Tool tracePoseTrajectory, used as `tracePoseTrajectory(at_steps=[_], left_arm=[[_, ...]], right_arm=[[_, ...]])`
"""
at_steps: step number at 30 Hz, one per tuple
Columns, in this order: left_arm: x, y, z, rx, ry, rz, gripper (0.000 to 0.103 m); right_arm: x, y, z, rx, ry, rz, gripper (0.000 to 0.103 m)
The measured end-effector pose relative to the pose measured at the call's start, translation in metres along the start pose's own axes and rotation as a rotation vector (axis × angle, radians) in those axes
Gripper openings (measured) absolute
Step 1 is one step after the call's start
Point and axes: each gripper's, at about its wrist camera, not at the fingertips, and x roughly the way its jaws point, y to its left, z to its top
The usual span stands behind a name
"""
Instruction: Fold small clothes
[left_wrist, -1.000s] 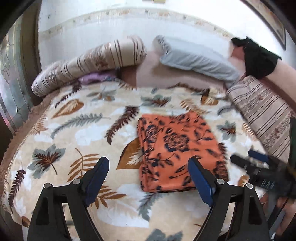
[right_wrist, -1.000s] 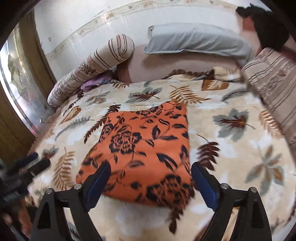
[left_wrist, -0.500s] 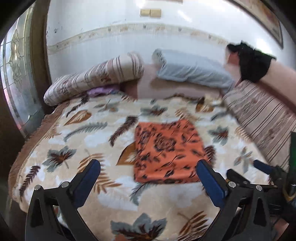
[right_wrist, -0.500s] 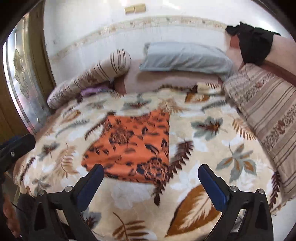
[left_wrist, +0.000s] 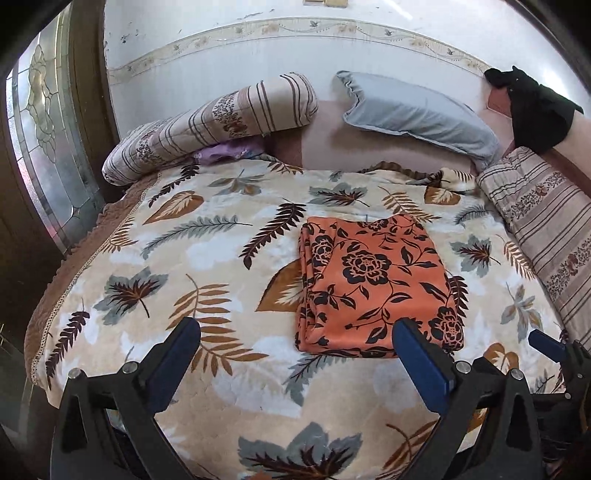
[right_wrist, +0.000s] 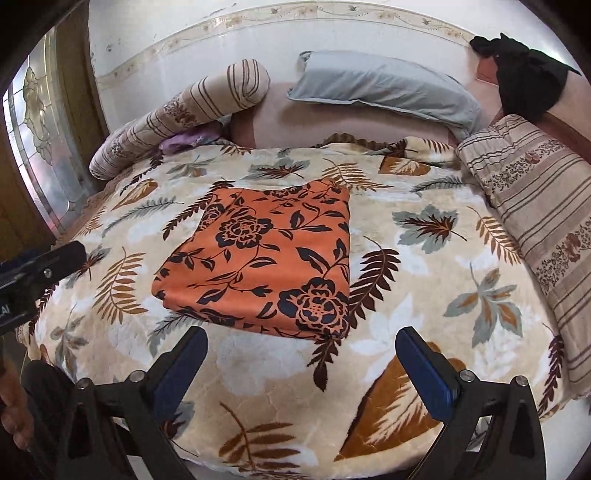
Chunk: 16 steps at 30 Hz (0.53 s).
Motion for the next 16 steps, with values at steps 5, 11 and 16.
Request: tracePoseTrajectory(at_steps=[5,11,16], left_arm=[[0.006,0.002,0.001,-0.017,0.006,-0.015,0.103],[0.012,-0.003,0.002,0.004,0.003,-0.018,0.103],[0.009,-0.008,0.005,0.026,-0.031,-0.002,0.103]], right_arm=[[0.002,0.004,0.001,-0.01,0.003,-0.003,0.103],[0.003,0.003,0.002,-0.008,0.006,-0.007,0.103],[0.007,0.0,0.007,-0.011,0.006,-0.009,0.103]])
